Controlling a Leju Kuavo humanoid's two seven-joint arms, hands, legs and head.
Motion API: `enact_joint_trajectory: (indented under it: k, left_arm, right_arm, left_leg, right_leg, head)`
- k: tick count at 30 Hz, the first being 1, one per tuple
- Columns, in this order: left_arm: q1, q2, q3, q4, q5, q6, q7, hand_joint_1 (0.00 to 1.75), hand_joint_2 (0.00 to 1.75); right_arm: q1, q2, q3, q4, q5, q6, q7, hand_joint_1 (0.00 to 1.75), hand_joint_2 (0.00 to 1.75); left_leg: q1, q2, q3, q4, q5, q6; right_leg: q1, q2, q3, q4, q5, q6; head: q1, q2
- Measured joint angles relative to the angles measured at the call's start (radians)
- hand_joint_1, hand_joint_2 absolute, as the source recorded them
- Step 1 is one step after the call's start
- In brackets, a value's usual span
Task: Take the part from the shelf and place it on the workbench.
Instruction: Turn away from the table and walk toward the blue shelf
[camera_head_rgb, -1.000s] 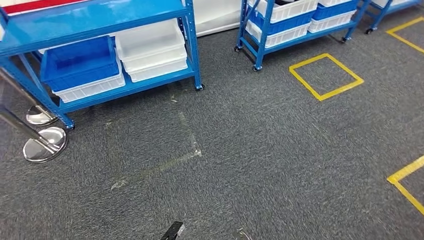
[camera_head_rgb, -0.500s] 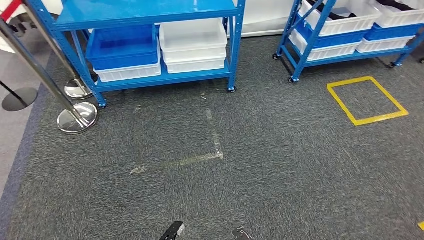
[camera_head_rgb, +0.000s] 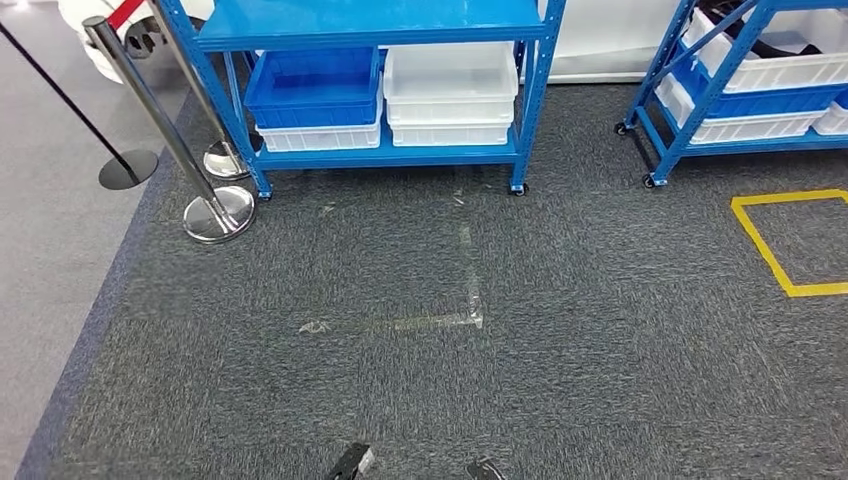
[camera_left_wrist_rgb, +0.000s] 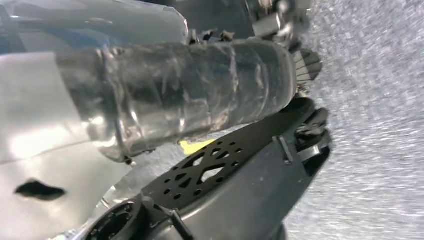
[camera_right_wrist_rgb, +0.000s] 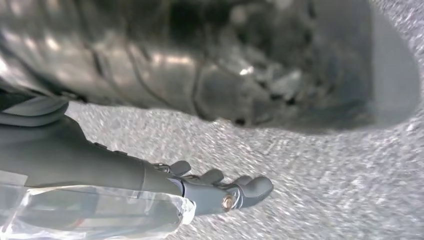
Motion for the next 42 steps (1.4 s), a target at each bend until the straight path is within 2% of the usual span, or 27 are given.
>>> enact_joint_trajectory:
  k: [1,2,3,4,6,7,8,10,12,14,16,17,18,19,21,23,24,28,30,32,33,34,35,37,38,39,42]
  left_arm:
    - [-0.003,0.0,0.0,0.0,0.001,0.0,0.0,0.0,0.0]
    - [-0.005,0.0,0.0,-0.001,0.002,0.001,-0.001,0.0,0.0]
    - [-0.007,0.0,0.0,-0.001,0.003,0.001,-0.001,0.0,0.0]
    - [-0.007,0.0,0.0,-0.001,0.003,0.001,-0.001,0.0,0.0]
    - [-0.004,0.0,0.0,-0.001,0.004,0.002,-0.001,0.0,0.0]
    - [-0.003,0.0,0.0,-0.001,0.004,0.002,-0.001,0.0,0.0]
    - [-0.001,0.0,0.0,-0.001,0.004,0.002,-0.001,0.0,0.0]
    - [0.0,0.001,0.0,-0.001,0.004,0.002,-0.001,0.0,0.0]
    - [0.002,0.001,0.0,-0.002,0.004,0.003,-0.001,0.0,0.0]
    - [0.001,0.001,0.0,-0.002,0.004,0.003,-0.001,0.0,0.0]
    - [0.001,0.001,0.0,-0.002,0.004,0.003,-0.001,0.0,0.0]
    - [0.002,0.001,0.0,-0.002,0.004,0.003,-0.001,0.0,0.0]
    - [0.002,0.001,0.0,-0.002,0.004,0.003,-0.001,0.0,0.0]
    - [0.002,0.001,0.0,-0.002,0.004,0.003,-0.001,0.0,0.0]
    - [0.002,0.0,0.0,-0.002,0.004,0.003,-0.001,0.0,0.0]
    - [0.002,0.0,0.0,-0.003,0.004,0.003,-0.001,0.0,0.0]
    - [0.002,0.0,0.0,-0.003,0.004,0.003,-0.001,0.0,0.0]
    - [0.002,0.0,0.0,-0.003,0.003,0.002,-0.001,0.0,0.0]
    - [0.001,0.0,0.0,-0.003,0.003,0.002,-0.001,0.0,0.0]
    - [-0.001,0.0,0.0,-0.003,0.003,0.002,-0.002,0.0,0.0]
    - [-0.002,0.0,0.0,-0.003,0.003,0.002,-0.002,0.0,0.0]
    - [-0.003,0.0,0.0,-0.003,0.003,0.002,-0.003,0.0,0.0]
    - [-0.004,0.0,0.0,-0.003,0.003,0.002,-0.003,0.0,0.0]
    - [-0.003,0.0,0.0,-0.003,0.003,0.002,-0.002,0.0,0.0]
    - [-0.003,0.0,0.0,-0.003,0.003,0.002,-0.002,0.0,0.0]
    - [-0.002,0.0,0.0,-0.003,0.003,0.002,-0.002,0.0,0.0]
    - [0.001,0.0,0.0,-0.003,0.004,0.002,-0.002,0.0,0.0]
  right_arm:
    - [0.001,0.0,0.0,0.0,-0.002,-0.002,0.002,0.0,0.0]
    - [0.002,0.0,0.0,0.001,-0.005,-0.003,0.005,0.0,0.0]
    - [0.002,-0.001,0.0,0.001,-0.007,-0.004,0.008,0.0,0.0]
    - [0.002,-0.001,0.0,0.001,-0.009,-0.004,0.01,0.0,0.0]
    - [0.0,0.0,0.0,0.001,-0.011,-0.004,0.013,0.0,0.0]
    - [-0.001,0.0,0.0,0.001,-0.012,-0.004,0.014,0.0,0.0]
    - [-0.001,0.0,0.0,0.001,-0.012,-0.003,0.014,0.0,0.0]
    - [-0.002,0.0,0.0,0.001,-0.013,-0.001,0.014,0.0,0.0]
    - [-0.002,0.0,0.0,0.0,-0.014,0.0,0.014,0.0,0.0]
    - [-0.003,0.0,0.0,0.0,-0.014,0.0,0.015,0.0,0.0]
    - [-0.002,0.0,0.0,0.0,-0.014,0.0,0.015,0.0,0.0]
    - [-0.001,0.0,0.0,0.001,-0.014,0.001,0.015,0.0,0.0]
    - [0.0,0.0,0.0,0.001,-0.015,0.001,0.015,0.0,0.0]
    - [0.001,0.0,0.0,0.001,-0.015,0.001,0.016,0.0,0.0]
    - [0.0,0.0,0.0,0.001,-0.015,0.001,0.016,0.0,0.0]
    - [-0.001,0.0,0.0,0.001,-0.015,0.001,0.016,0.0,0.0]
    - [-0.002,0.0,0.0,0.001,-0.015,0.001,0.016,0.0,0.0]
    - [0.0,0.0,0.0,0.001,-0.015,0.003,0.017,0.0,0.0]
    - [-0.001,0.0,0.0,0.001,-0.015,0.004,0.017,0.0,0.0]
    - [-0.001,0.0,0.0,0.001,-0.015,0.004,0.017,0.0,0.0]
    - [-0.001,0.0,0.0,0.001,-0.015,0.004,0.017,0.0,0.0]
    - [-0.001,-0.001,0.0,0.001,-0.015,0.004,0.018,0.0,0.0]
    - [-0.001,-0.001,0.0,0.001,-0.015,0.004,0.018,0.0,0.0]
    - [-0.002,0.0,0.0,0.001,-0.015,0.004,0.018,0.0,0.0]
    - [-0.002,0.0,0.0,0.001,-0.015,0.004,0.018,0.0,0.0]
    - [-0.002,0.0,0.0,0.001,-0.015,0.004,0.018,0.0,0.0]
    - [-0.003,0.0,0.0,0.001,-0.015,0.004,0.018,0.0,0.0]
  left_leg:
    - [0.002,0.012,-0.032,0.061,-0.022,-0.003]
    - [0.003,0.018,-0.055,0.105,-0.032,-0.005]
    - [0.004,0.022,-0.062,0.117,-0.025,-0.006]
    - [0.005,0.024,-0.049,0.09,0.0,-0.005]
    - [0.005,0.029,0.016,-0.036,0.065,0.003]
    - [0.002,0.033,0.046,-0.094,0.083,0.007]
    - [-0.001,0.035,0.065,-0.13,0.088,0.012]
    - [-0.007,0.034,0.072,-0.15,0.082,0.02]
    - [-0.002,0.03,0.079,-0.163,0.084,0.031]
    - [0.003,0.029,0.09,-0.177,0.087,0.043]
    - [0.0,0.029,0.093,-0.178,0.085,0.051]
    - [-0.002,0.027,0.094,-0.177,0.083,0.054]
    - [-0.003,0.025,0.094,-0.175,0.081,0.055]
    - [-0.003,0.022,0.096,-0.172,0.079,0.055]
    - [-0.003,0.016,0.099,-0.163,0.071,0.051]
    - [-0.005,0.013,0.097,-0.151,0.061,0.042]
    - [-0.007,0.012,0.095,-0.147,0.059,0.037]
    - [-0.006,0.013,0.087,-0.131,0.047,0.02]
    - [-0.003,0.017,0.052,-0.053,0.004,0.009]
    - [0.0,0.019,-0.011,0.073,-0.047,0.001]
    - [0.001,0.02,-0.032,0.114,-0.054,-0.001]
    - [0.001,0.021,-0.037,0.121,-0.044,-0.001]
    - [0.001,0.022,-0.023,0.089,-0.016,0.001]
    - [0.0,0.025,0.037,-0.036,0.049,0.008]
    - [-0.002,0.026,0.064,-0.093,0.066,0.012]
    - [-0.005,0.027,0.079,-0.127,0.071,0.016]
    - [-0.008,0.025,0.086,-0.153,0.069,0.029]
  right_leg:
    - [0.001,-0.012,0.002,0.0,-0.002,-0.003]
    - [0.003,-0.022,0.003,0.0,-0.004,-0.004]
    - [0.003,-0.03,0.005,0.001,-0.006,-0.005]
    - [0.003,-0.035,0.008,0.001,-0.009,-0.004]
    - [0.003,-0.038,0.015,0.0,-0.014,-0.002]
    - [0.004,-0.038,0.017,0.0,-0.016,0.002]
    - [0.005,-0.039,0.017,-0.001,-0.016,0.006]
    - [0.008,-0.04,0.016,-0.005,-0.015,0.016]
    - [0.007,-0.039,0.018,-0.006,-0.021,0.026]
    - [0.008,-0.03,-0.007,0.052,-0.056,0.03]
    - [0.01,-0.022,-0.074,0.18,-0.111,0.03]
    - [0.011,-0.02,-0.106,0.236,-0.126,0.031]
    - [0.011,-0.019,-0.125,0.262,-0.122,0.032]
    - [0.011,-0.018,-0.125,0.249,-0.099,0.032]
    - [0.009,-0.017,-0.081,0.135,-0.024,0.032]
    - [0.009,-0.013,-0.039,0.039,0.01,0.027]
    - [0.01,-0.012,-0.032,0.022,0.01,0.024]
    - [0.011,-0.013,-0.028,0.015,0.012,0.005]
    - [0.008,-0.016,-0.023,0.011,0.012,-0.004]
    - [0.009,-0.02,-0.021,0.011,0.01,-0.008]
    - [0.01,-0.022,-0.02,0.011,0.009,-0.01]
    - [0.01,-0.024,-0.018,0.011,0.008,-0.011]
    - [0.011,-0.023,-0.015,0.011,0.007,-0.011]
    - [0.011,-0.021,-0.01,0.01,0.003,-0.009]
    - [0.012,-0.021,-0.009,0.011,0.002,-0.006]
    - [0.013,-0.021,-0.01,0.009,0.002,-0.002]
    - [0.014,-0.023,-0.012,0.003,0.005,0.014]
  head:
    - [0.0,0.0]
    - [0.0,0.0]
    - [0.0,0.0]
    - [0.0,0.0]
    - [0.0,0.0]
    - [0.0,0.0]
    - [0.0,0.0]
    - [0.001,0.0]
    - [0.003,0.0]
    - [0.004,0.0]
    - [0.006,0.0]
    - [0.006,0.0]
    - [0.005,0.0]
    - [0.005,0.0]
    - [0.006,0.0]
    - [0.006,0.0]
    - [0.006,0.0]
    - [0.004,0.0]
    - [0.0,0.0]
    - [-0.003,0.0]
    - [-0.003,0.0]
    - [-0.003,0.0]
    - [-0.003,0.0]
    - [-0.003,0.0]
    - [-0.003,0.0]
    - [-0.002,0.0]
    - [-0.001,0.0]
